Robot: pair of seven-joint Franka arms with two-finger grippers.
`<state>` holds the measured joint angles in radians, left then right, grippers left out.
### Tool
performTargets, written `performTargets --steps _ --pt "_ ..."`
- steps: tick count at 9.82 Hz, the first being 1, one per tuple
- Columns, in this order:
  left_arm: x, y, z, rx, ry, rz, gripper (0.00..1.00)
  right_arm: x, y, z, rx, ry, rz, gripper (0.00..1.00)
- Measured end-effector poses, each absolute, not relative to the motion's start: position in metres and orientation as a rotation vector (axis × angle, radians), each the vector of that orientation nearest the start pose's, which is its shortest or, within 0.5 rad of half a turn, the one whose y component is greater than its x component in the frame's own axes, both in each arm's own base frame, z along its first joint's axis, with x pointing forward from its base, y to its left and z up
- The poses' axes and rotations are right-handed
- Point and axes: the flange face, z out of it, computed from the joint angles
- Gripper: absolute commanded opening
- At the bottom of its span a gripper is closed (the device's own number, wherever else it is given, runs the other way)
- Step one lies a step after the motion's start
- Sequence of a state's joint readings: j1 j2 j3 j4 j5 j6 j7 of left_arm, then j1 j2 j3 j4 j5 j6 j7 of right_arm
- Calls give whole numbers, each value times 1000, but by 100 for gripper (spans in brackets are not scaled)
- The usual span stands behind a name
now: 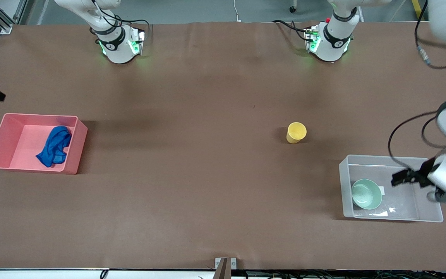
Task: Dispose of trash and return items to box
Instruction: 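Move the left gripper to the yellow cup and grasp it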
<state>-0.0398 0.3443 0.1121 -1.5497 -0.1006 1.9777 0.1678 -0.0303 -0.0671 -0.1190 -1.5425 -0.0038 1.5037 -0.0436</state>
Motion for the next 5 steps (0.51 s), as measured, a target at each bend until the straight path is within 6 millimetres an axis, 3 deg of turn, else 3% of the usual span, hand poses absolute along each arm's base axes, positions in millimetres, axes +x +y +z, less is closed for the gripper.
performTargets --steps 1,2,3,5 --pt "639 6 491 -3187 106 -117 100 523 -73 669 -3137 161 -52 100" --pt "606 -27 502 -3190 114 -90 100 529 -69 666 -3139 157 -52 100" --pt "576 -60 494 -3188 135 -44 100 534 -72 666 -3140 164 -57 100" --pt "542 -108 441 -3181 148 -22 99 536 -81 667 -3140 191 -60 100"
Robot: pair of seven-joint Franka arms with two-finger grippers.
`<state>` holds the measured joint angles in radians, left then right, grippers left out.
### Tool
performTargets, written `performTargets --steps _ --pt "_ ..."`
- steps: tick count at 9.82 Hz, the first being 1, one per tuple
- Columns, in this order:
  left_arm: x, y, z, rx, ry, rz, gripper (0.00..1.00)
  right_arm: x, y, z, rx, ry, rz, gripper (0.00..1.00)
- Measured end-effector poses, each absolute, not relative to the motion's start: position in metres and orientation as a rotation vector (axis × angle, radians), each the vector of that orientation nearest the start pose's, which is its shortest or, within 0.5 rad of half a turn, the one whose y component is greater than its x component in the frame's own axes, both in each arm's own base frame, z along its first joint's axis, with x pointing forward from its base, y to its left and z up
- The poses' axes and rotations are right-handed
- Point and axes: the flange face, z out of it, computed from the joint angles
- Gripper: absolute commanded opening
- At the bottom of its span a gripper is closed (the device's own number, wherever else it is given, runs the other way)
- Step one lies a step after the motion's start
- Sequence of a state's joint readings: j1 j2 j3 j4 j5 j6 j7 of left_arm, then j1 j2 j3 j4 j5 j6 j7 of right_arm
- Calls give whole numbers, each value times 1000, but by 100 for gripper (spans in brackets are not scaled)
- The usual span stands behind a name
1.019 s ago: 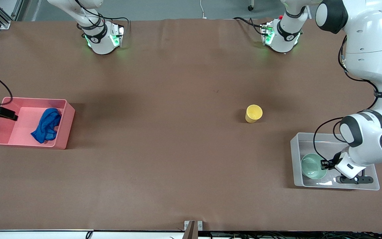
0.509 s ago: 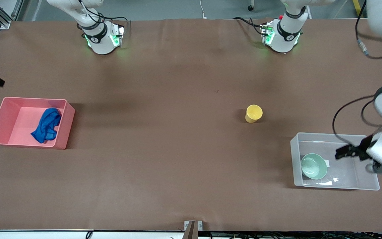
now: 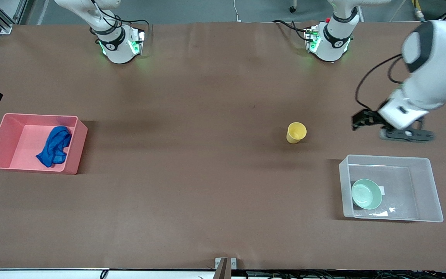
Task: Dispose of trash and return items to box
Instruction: 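Move the left gripper to the yellow cup and grasp it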
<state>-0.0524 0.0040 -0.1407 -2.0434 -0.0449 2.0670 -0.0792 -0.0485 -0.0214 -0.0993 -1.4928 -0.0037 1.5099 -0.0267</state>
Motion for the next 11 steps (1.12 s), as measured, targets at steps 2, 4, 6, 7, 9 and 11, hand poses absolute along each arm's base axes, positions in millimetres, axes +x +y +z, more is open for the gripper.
performTargets --steps 2,4,6,7,9,11 --pt "512 -144 361 -3187 108 -48 97 535 -82 668 -3140 190 -51 100" --pt "490 -168 297 -3207 72 -36 92 534 -81 667 -3140 187 -43 100" --pt "487 -179 254 -3228 67 -10 38 533 -80 667 -3139 186 -28 100" --pt "486 -179 240 -3233 57 12 16 533 -80 667 -3139 184 -24 100" --pt "482 -179 221 -3231 29 72 1 532 -79 667 -3138 182 -14 100" --pt "482 -181 219 -3232 28 77 0 532 -79 667 -3138 182 -13 100"
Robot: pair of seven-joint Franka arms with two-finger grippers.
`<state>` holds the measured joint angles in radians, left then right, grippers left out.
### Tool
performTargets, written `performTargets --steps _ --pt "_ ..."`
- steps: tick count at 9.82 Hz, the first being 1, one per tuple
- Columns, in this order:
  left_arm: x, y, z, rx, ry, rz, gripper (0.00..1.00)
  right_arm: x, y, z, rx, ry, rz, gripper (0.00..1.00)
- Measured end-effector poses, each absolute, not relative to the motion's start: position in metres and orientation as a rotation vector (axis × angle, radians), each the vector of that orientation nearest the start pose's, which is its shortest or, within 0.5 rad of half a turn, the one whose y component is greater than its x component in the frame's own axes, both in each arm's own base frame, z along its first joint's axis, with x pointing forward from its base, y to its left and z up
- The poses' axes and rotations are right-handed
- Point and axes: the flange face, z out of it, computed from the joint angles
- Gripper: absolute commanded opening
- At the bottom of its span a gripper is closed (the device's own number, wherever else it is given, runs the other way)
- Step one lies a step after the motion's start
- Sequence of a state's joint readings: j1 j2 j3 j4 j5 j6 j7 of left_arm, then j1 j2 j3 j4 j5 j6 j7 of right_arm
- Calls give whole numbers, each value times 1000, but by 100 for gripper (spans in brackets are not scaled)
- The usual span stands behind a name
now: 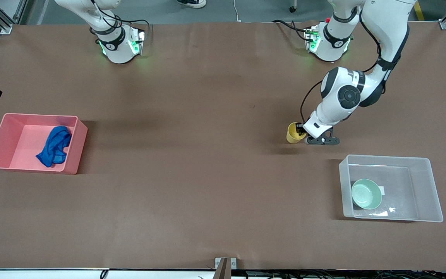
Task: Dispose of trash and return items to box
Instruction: 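Move the left gripper to the yellow cup and grasp it, then carry the yellow cup with the left gripper into the clear box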
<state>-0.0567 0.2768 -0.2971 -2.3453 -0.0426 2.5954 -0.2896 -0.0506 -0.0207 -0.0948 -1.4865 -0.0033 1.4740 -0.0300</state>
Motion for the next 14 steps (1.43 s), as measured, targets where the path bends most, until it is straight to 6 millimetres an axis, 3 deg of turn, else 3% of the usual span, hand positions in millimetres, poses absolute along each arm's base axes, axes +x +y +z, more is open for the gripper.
performTargets --steps 3,5,7,9,10,12,14 --pt "489 -181 245 -3234 30 7 0 532 -79 666 -3138 183 -9 100" --pt "500 -169 287 -3221 24 -57 0 532 -79 667 -3138 183 -9 100" --pt "541 -120 346 -3208 -20 -189 0 532 -80 666 -3138 184 -7 100" --pt "592 -51 384 -3184 -39 -269 0 532 -80 666 -3138 184 -6 100" --pt "616 -25 389 -3172 -10 -259 0 532 -80 666 -3138 184 -5 100" --pt "662 1 378 -3158 40 -214 0 532 -80 666 -3138 184 -4 100" --pt "698 27 340 -3142 92 -174 1 532 -80 666 -3138 184 -3 100"
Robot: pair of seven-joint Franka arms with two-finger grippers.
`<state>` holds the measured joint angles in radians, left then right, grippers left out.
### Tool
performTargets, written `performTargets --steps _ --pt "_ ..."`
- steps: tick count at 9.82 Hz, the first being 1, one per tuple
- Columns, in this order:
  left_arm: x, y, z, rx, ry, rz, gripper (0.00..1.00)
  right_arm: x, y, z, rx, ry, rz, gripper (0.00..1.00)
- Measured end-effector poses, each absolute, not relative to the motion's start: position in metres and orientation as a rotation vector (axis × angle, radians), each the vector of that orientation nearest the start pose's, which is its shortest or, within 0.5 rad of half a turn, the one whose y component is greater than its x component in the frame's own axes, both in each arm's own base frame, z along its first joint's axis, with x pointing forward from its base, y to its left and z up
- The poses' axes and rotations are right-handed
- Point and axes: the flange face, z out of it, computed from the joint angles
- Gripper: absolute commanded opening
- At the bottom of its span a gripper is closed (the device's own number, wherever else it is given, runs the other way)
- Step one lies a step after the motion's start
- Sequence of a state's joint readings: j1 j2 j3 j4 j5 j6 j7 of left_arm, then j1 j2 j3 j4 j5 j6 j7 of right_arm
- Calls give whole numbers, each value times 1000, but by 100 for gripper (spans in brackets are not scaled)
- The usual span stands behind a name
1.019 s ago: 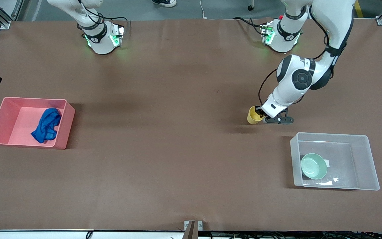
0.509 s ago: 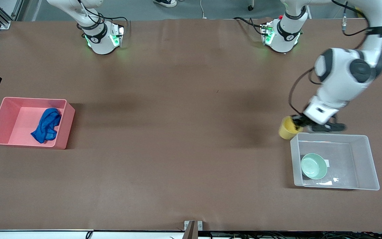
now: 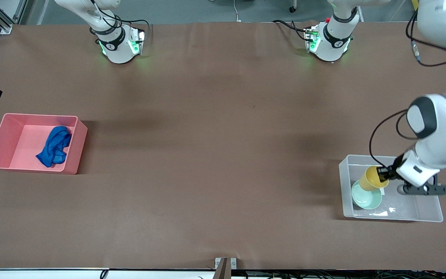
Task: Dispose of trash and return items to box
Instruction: 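Carry the yellow cup with the left gripper into the clear box, then open the left gripper to set the cup in the green bowl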
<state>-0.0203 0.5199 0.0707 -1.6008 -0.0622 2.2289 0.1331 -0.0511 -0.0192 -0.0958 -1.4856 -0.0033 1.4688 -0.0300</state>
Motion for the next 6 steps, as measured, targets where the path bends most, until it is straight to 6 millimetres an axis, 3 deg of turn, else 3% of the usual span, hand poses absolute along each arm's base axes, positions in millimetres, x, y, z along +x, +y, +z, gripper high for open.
performTargets --steps 2,4,6 --pt "708 56 291 -3141 120 -98 4 532 -80 666 -3138 184 -3 100" --pt "712 62 263 -3138 119 -60 11 532 -80 666 -3138 185 -3 100" --pt "715 61 254 -3135 121 -66 100 532 -81 666 -3138 188 -2 100"
